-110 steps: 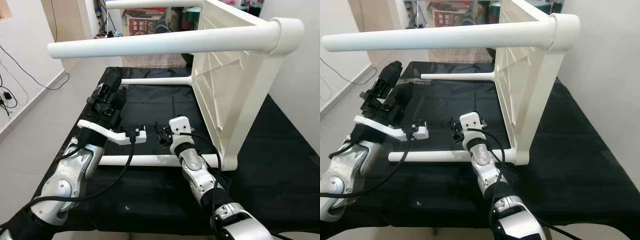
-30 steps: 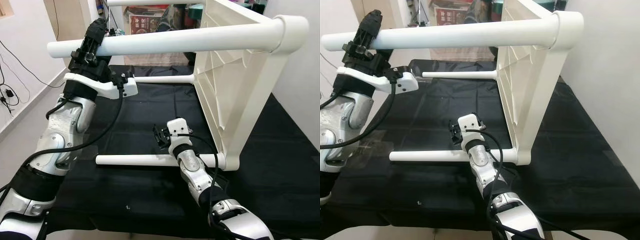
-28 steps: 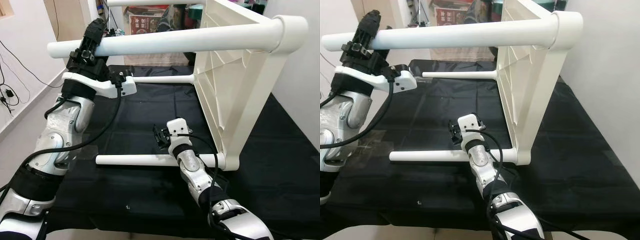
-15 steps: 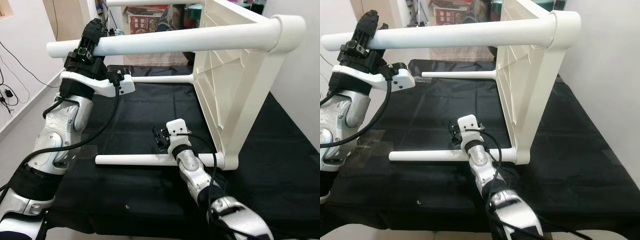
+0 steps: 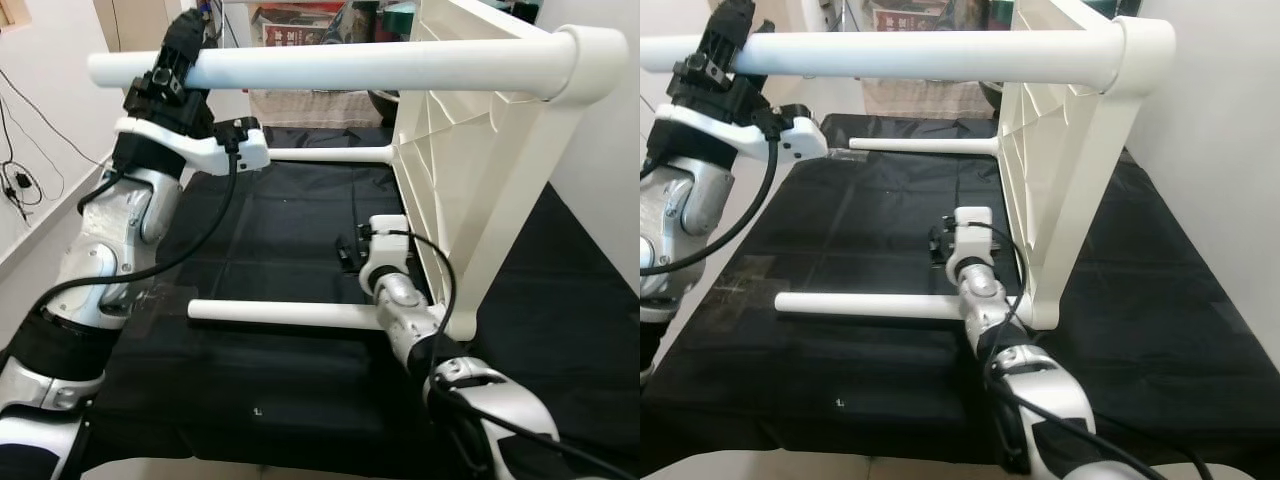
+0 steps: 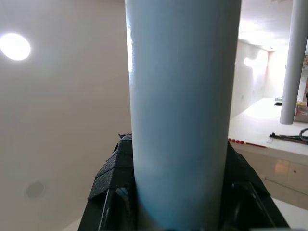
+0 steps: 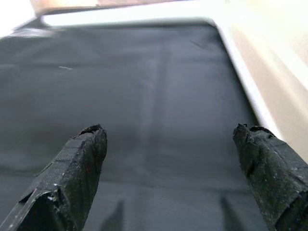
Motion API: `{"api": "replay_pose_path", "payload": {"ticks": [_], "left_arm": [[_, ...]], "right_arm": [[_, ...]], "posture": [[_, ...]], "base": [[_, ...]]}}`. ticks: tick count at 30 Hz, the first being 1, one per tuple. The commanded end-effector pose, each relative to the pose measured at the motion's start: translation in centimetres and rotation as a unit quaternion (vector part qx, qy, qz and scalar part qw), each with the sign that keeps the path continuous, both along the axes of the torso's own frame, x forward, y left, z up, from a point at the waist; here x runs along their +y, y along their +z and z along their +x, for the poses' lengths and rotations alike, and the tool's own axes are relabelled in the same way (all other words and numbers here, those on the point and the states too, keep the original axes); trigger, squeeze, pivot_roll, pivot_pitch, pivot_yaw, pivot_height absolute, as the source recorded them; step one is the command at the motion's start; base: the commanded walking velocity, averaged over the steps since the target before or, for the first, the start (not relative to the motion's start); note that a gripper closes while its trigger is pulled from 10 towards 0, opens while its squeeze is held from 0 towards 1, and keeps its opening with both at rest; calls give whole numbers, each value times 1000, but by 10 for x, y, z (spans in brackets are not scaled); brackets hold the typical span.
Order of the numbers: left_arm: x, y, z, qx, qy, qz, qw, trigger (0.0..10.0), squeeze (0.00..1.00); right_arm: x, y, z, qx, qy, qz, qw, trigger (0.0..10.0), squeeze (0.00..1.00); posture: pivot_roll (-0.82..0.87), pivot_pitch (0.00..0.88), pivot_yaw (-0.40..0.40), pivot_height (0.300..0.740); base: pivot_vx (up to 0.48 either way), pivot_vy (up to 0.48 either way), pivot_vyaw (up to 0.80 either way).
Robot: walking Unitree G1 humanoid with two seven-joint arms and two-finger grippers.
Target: Building children table
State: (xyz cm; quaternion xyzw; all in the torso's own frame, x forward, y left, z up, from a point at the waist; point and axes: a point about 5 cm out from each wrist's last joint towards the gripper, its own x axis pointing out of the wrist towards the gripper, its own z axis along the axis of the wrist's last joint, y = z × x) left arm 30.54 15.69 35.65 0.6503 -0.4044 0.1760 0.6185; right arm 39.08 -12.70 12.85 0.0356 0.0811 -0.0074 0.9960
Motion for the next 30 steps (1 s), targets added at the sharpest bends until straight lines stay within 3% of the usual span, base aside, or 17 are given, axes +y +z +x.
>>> {"api": "replay_pose_path", "payload": {"ticks": [1, 5, 9, 14, 17, 19, 23, 30], "left_arm": [[11, 27, -15, -56, 6, -25, 998, 0, 0], [20, 25, -22, -61, 19, -31, 997, 0, 0], [24, 24, -29, -74, 25, -48, 996, 0, 0], [27, 28, -36, -97, 27, -62, 993, 0, 0], [35, 38, -51, -142, 33, -81, 986, 0, 0], [35, 38, -51, -142, 33, -81, 986, 0, 0], [47, 50, -60, -170, 54, -68, 982, 0, 0], [55, 55, -62, -180, 70, -63, 979, 0, 0]], "right_arm": [[-9, -3, 0, 21, -18, -1, 1000, 10000, 0], [-45, 4, 2, 24, -65, -54, 996, 10000, 0], [-70, 4, 0, 34, -101, -72, 992, 10000, 0], [-85, 7, -1, 35, -128, -80, 988, 10000, 0], [-104, 23, 1, 20, -164, -89, 982, 10000, 0], [-104, 23, 1, 20, -164, -89, 982, 10000, 0], [-117, 49, 6, -6, -168, -115, 979, 10000, 0], [-122, 64, 9, -24, -149, -153, 977, 10000, 0]], "posture": [[204, 0, -99, 740], [203, 0, -107, 740], [202, 0, -109, 740], [205, 0, -111, 740], [204, 0, -119, 740], [204, 0, -119, 740], [221, 0, -142, 740], [211, 0, -143, 740]], "base": [[0, 0, 0], [0, 0, 0], [0, 0, 0], [0, 0, 0], [0, 0, 0], [0, 0, 0], [0, 0, 0], [0, 0, 0]]}}
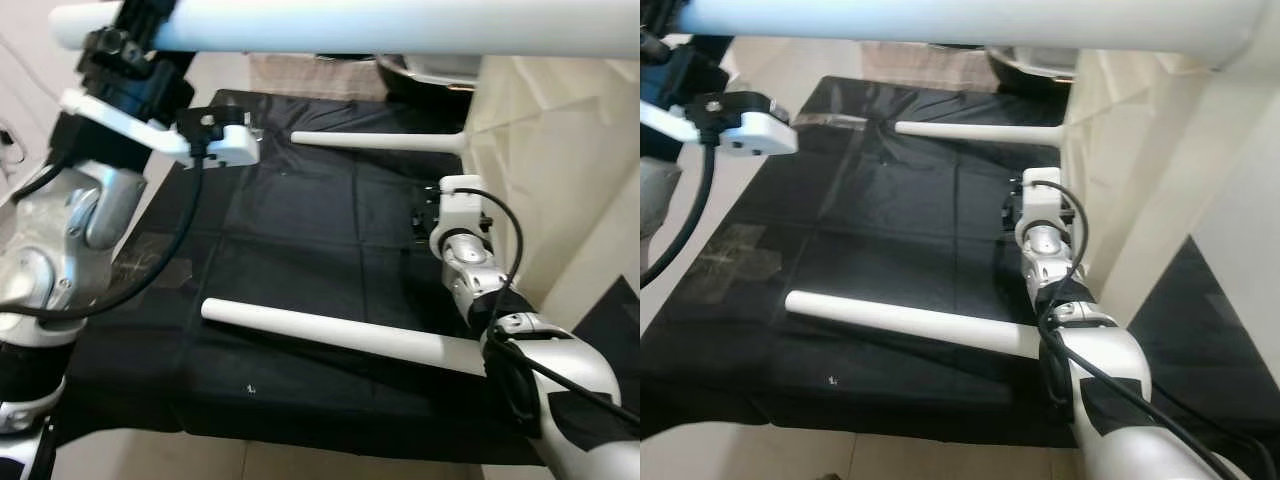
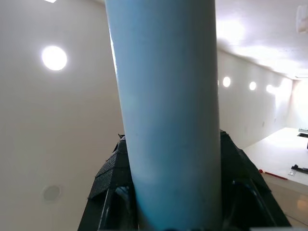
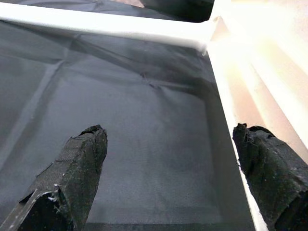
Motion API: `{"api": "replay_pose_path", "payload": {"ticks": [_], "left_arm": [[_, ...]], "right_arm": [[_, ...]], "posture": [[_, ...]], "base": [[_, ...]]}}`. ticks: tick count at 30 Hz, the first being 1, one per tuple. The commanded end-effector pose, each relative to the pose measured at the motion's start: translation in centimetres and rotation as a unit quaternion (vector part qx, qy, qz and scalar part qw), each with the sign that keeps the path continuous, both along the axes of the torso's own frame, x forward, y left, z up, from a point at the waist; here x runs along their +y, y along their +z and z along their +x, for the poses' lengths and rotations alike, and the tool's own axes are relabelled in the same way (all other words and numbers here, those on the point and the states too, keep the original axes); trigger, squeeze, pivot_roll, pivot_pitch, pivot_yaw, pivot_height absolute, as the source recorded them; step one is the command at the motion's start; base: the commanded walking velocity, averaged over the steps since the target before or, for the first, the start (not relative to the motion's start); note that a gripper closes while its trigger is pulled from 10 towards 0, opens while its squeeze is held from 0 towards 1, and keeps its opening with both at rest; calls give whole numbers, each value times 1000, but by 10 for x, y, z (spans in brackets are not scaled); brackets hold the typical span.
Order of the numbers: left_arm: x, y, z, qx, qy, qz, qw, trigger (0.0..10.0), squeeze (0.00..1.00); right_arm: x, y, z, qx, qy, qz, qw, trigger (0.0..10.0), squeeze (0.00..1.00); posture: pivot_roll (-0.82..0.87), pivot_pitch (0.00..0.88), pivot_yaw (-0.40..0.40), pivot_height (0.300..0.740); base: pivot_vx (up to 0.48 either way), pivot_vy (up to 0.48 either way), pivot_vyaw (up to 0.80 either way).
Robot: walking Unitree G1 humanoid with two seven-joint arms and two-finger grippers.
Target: Building children table
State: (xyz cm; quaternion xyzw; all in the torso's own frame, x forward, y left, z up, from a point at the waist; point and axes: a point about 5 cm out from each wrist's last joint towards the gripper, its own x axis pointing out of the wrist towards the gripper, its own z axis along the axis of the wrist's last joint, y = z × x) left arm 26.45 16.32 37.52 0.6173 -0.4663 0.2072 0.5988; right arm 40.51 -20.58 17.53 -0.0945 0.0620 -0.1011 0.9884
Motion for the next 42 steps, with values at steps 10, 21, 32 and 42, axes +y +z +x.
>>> {"api": "replay_pose_path", "payload": {"ticks": [10, 21, 32, 42], "left_arm": [[65, 12, -24, -94, 136, -112, 980, 0, 0], [66, -19, -26, -92, 136, -158, 974, 0, 0], [67, -41, -36, -104, 148, -183, 966, 0, 0], [59, -63, -37, -107, 136, -210, 962, 0, 0]], "right_arm": [[-86, 120, -7, -104, -44, -227, 967, 10000, 0], [-72, 217, -13, -230, -53, -277, 931, 10000, 0], [-56, 251, -19, -269, -47, -364, 890, 10000, 0], [-46, 284, -30, -294, -68, -476, 826, 10000, 0]], "posture": [[133, 0, -137, 740], [92, 0, -132, 740], [84, 0, -145, 740], [56, 0, -151, 740]], "base": [[0, 0, 0], [0, 0, 0], [0, 0, 0], [0, 0, 0]]}}
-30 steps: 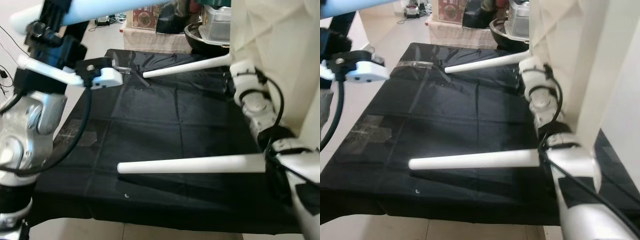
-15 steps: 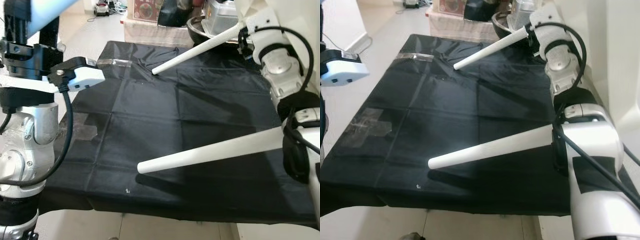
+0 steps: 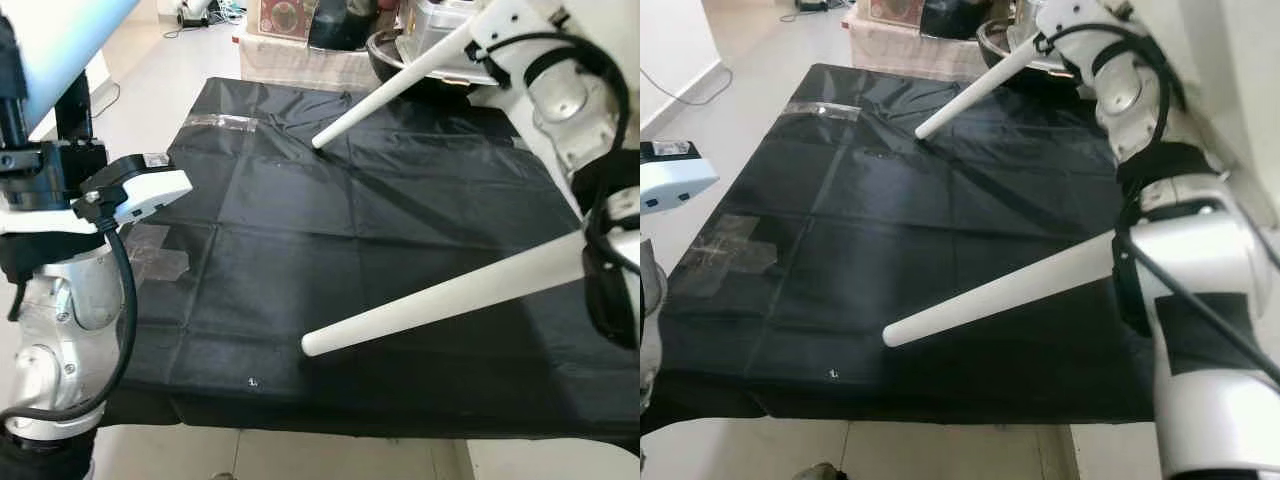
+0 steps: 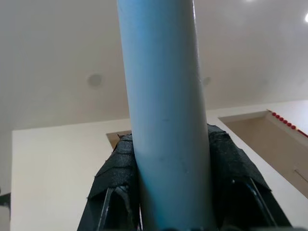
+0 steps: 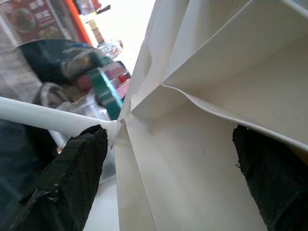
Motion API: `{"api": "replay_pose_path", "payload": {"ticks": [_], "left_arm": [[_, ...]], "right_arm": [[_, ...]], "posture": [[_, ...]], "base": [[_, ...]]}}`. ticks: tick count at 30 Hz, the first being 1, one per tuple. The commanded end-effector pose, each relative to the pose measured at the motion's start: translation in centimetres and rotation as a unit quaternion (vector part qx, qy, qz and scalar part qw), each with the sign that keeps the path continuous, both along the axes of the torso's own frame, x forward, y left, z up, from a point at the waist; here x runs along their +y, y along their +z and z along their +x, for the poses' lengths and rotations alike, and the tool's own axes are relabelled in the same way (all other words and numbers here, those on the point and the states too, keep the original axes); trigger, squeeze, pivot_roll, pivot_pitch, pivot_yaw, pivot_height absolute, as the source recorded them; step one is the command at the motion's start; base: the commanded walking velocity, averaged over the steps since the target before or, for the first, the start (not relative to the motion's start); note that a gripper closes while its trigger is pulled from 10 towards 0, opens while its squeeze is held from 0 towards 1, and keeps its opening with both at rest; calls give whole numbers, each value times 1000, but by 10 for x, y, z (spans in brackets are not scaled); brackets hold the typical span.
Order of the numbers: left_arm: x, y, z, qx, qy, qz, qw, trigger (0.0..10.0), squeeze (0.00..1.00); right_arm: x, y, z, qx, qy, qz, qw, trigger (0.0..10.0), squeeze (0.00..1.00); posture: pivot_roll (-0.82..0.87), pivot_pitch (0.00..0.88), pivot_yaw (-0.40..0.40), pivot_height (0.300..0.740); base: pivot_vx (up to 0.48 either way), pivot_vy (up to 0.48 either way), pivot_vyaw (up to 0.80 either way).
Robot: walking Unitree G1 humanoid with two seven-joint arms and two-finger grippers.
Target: Building children table
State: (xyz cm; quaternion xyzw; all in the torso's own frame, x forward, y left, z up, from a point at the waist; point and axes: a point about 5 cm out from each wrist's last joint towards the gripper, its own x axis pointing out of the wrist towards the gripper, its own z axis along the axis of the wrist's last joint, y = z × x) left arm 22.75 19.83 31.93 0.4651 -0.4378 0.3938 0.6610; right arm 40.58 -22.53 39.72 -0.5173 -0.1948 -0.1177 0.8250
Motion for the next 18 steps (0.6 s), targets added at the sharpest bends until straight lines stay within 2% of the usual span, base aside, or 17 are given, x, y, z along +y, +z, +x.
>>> {"api": "replay_pose_path", "payload": {"ticks": [1, 2, 6, 9, 10, 15, 18], "left_arm": [[24, -11, 1, 17, 87, -6, 996, 0, 0], [24, -11, 1, 17, 87, -6, 996, 0, 0], [37, -32, 3, 47, 84, -72, 993, 0, 0], [41, -37, 3, 55, 88, -78, 992, 0, 0], [49, -50, 3, 73, 95, -100, 988, 0, 0], [58, -64, 4, 91, 106, -133, 981, 0, 0], [71, -85, 4, 113, 114, -175, 971, 0, 0]], "right_arm": [[-25, 63, -31, -132, -39, -29, 990, 10000, 0], [-25, 63, -31, -132, -39, -29, 990, 10000, 0], [-24, 64, -31, -141, -54, -62, 987, 10000, 0], [-24, 64, -32, -143, -56, -65, 986, 10000, 0], [-22, 62, -30, -134, -57, -81, 986, 10000, 0], [-18, 58, -27, -125, -60, -113, 984, 10000, 0], [-14, 52, -23, -108, -66, -152, 980, 10000, 0]], "posture": [[54, 0, -150, 740], [54, 0, -150, 740], [46, 0, -149, 740], [50, 0, -152, 740], [46, 0, -155, 740], [46, 0, -155, 740], [39, 0, -155, 740]], "base": [[0, 0, 0], [0, 0, 0], [0, 0, 0], [0, 0, 0], [0, 0, 0], [0, 0, 0], [0, 0, 0]]}}
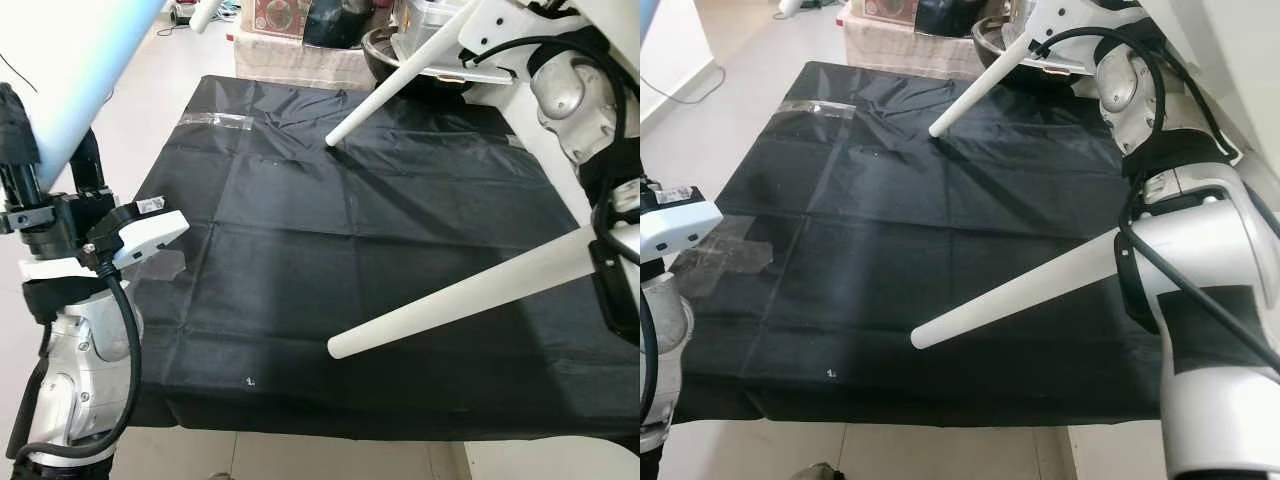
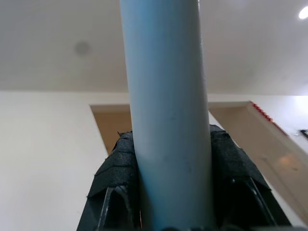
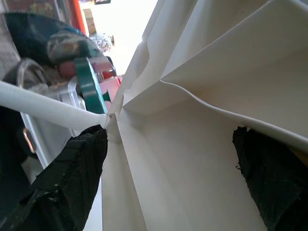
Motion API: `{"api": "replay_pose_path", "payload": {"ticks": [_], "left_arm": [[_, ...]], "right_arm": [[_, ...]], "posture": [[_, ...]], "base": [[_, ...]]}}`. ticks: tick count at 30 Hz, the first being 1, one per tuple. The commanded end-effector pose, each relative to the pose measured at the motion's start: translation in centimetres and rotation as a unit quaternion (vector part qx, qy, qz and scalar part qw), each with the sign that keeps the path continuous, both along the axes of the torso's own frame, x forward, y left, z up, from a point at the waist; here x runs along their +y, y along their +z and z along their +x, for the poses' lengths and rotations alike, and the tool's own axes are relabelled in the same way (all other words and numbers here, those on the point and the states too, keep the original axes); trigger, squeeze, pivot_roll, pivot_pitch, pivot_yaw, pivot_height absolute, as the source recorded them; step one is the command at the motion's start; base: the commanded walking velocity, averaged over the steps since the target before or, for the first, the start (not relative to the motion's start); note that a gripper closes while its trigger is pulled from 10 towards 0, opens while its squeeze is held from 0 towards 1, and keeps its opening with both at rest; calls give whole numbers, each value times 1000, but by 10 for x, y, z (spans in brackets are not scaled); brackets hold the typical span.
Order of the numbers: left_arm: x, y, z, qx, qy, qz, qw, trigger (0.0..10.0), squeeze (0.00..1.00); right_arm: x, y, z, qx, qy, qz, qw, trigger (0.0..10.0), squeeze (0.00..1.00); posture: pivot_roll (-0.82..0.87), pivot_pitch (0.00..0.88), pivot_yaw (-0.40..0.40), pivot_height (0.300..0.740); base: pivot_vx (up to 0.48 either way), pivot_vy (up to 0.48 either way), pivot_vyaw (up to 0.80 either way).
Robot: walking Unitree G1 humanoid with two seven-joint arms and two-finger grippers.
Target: Building children table
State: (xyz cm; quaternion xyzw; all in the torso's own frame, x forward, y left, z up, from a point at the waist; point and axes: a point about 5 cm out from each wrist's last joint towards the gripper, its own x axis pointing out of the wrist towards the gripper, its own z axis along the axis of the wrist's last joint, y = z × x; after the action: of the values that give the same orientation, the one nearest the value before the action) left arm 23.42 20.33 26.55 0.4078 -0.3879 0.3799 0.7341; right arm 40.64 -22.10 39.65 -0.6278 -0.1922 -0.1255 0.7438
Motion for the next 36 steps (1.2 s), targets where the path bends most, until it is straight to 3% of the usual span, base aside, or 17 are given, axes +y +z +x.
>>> {"api": "replay_pose_path", "payload": {"ticks": [1, 6, 7, 8, 10, 12, 13, 15, 16, 18, 20, 22, 25, 28, 30, 33, 36], "left_arm": [[68, -35, -2, 86, 150, -87, 981, 0, 0], [73, -47, -1, 104, 149, -117, 976, 0, 0], [92, -77, 0, 143, 149, -210, 955, 10000, 0], [92, -77, 0, 143, 149, -210, 955, 10000, 0], [100, -91, -1, 154, 153, -256, 942, 10000, 0], [123, -125, -13, 147, 174, -400, 888, 10000, 0], [123, -125, -13, 147, 174, -400, 888, 10000, 0], [137, -152, -26, 104, 178, -531, 822, 10000, 0], [137, -152, -26, 104, 178, -531, 822, 10000, 0], [136, -159, -26, 82, 144, -586, 793, 10000, 0], [134, -158, -23, 84, 129, -590, 792, 10000, 0], [125, -147, -9, 124, 75, -560, 816, 10000, 0], [118, -143, -4, 142, 54, -543, 826, 10000, 0], [114, -149, -6, 156, 57, -546, 821, 10000, 0], [115, -154, -9, 141, 48, -571, 807, 10000, 0], [113, -153, -10, 148, 44, -563, 812, 10000, 0], [114, -147, -12, 158, 38, -549, 820, 10000, 0]], "right_arm": [[-17, 52, -23, -102, -17, -37, 994, 10000, 0], [-15, 51, -22, -99, -27, -70, 992, 10000, 0], [-14, 49, -22, -98, -34, -96, 990, 10000, 0], [-14, 49, -22, -98, -34, -96, 990, 10000, 0], [-13, 49, -21, -98, -35, -103, 989, 10000, 0], [-12, 46, -20, -95, -33, -109, 989, 10000, 0], [-12, 46, -20, -95, -33, -109, 989, 10000, 0], [-12, 43, -19, -93, -31, -110, 989, 10000, 0], [-12, 43, -19, -93, -31, -110, 989, 10000, 0], [-12, 40, -18, -86, -26, -110, 990, 10000, 0], [-10, 38, -17, -84, -23, -111, 990, 10000, 0], [-7, 34, -16, -78, -16, -112, 991, 10000, 0], [-4, 29, -13, -70, -6, -108, 992, 10000, 0], [-2, 20, -10, -61, 1, -107, 992, 10000, 0], [-2, 13, -8, -48, 5, -100, 994, 10000, 0], [-3, 1, -5, -24, 9, -85, 996, 10000, 0], [-5, -29, 2, 39, 24, -34, 998, 10000, 0]], "posture": [[38, 0, -156, 740], [37, 0, -158, 740], [32, 0, -160, 740], [32, 0, -160, 740], [32, 0, -160, 740], [18, 0, -160, 740], [18, 0, -160, 740], [17, 0, -163, 740], [17, 0, -163, 740], [17, 0, -166, 740], [17, 0, -166, 740], [16, 0, -169, 740], [22, 0, -171, 740], [26, 0, -168, 740], [28, 0, -170, 740], [28, 0, -170, 740], [43, 0, -178, 740]], "base": [[0, 0, 0], [0, 0, 0], [0, 0, 0], [0, 0, 0], [0, 0, 0], [0, 0, 0], [0, 0, 0], [0, 0, 0], [0, 0, 0], [0, 0, 0], [0, 0, 0], [0, 0, 0], [0, 0, 0], [0, 0, 0], [0, 0, 0], [0, 0, 0], [0, 0, 0]]}}
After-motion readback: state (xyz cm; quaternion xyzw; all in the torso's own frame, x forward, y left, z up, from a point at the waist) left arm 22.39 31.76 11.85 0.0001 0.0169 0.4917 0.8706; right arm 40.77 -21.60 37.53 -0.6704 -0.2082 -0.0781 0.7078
